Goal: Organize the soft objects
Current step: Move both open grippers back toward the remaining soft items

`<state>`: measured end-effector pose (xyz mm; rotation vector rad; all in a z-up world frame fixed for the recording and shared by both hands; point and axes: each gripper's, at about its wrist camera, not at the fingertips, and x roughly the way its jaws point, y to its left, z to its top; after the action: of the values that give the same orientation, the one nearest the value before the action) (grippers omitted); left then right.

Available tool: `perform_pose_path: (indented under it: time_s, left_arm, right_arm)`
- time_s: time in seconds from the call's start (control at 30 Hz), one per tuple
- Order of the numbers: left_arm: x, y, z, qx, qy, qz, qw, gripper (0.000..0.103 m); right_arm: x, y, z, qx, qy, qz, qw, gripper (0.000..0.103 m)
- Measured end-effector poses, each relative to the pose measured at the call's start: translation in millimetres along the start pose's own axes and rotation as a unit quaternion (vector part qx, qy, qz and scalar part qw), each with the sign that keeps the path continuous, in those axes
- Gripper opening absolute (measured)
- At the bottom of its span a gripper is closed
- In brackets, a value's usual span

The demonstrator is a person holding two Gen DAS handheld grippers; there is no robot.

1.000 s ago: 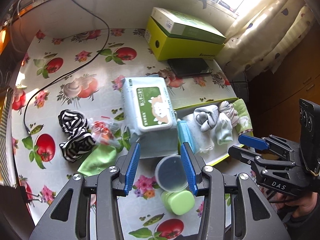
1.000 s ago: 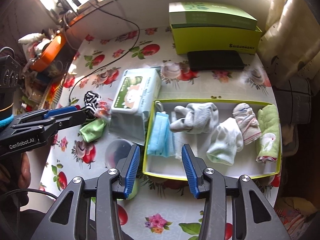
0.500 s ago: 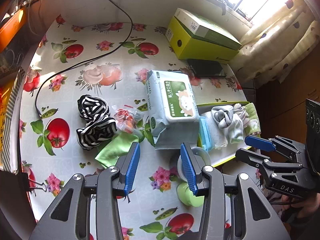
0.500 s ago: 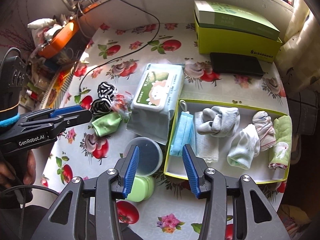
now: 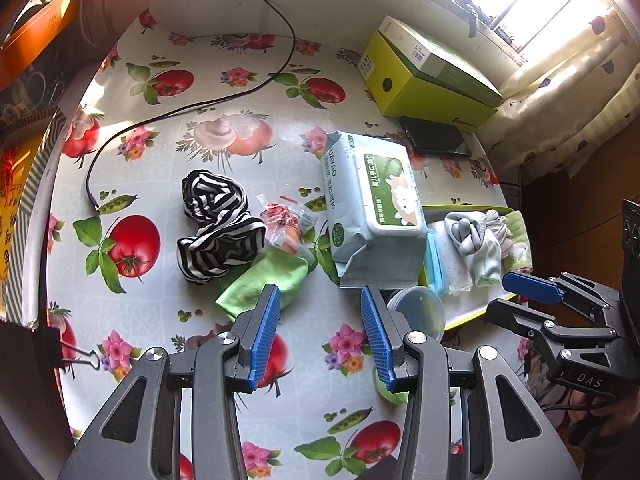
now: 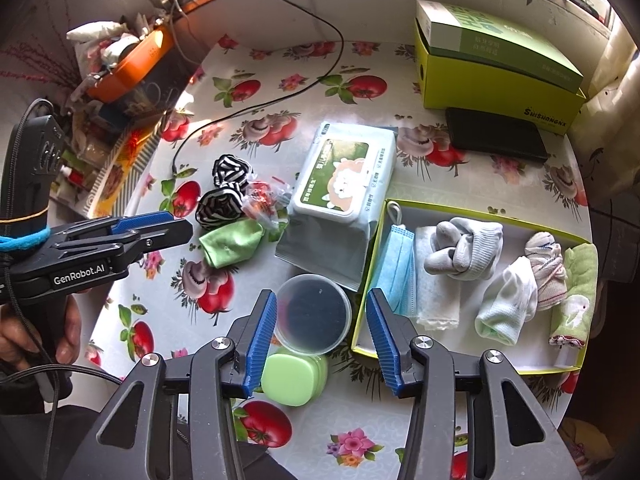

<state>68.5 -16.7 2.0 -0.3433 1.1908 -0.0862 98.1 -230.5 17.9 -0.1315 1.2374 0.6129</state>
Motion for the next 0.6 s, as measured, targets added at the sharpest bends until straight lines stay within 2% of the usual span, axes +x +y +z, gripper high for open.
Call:
perform_pose_path:
  time_s: [0.6]
  left_arm:
    - [-1.6, 15.8, -3.0, -0.019, 0.0, 0.01, 0.9998, 0.044]
  right_arm:
    - [5.0, 15.4, 5.8, -0.014, 0.004, 0.016, 1.0, 0.047]
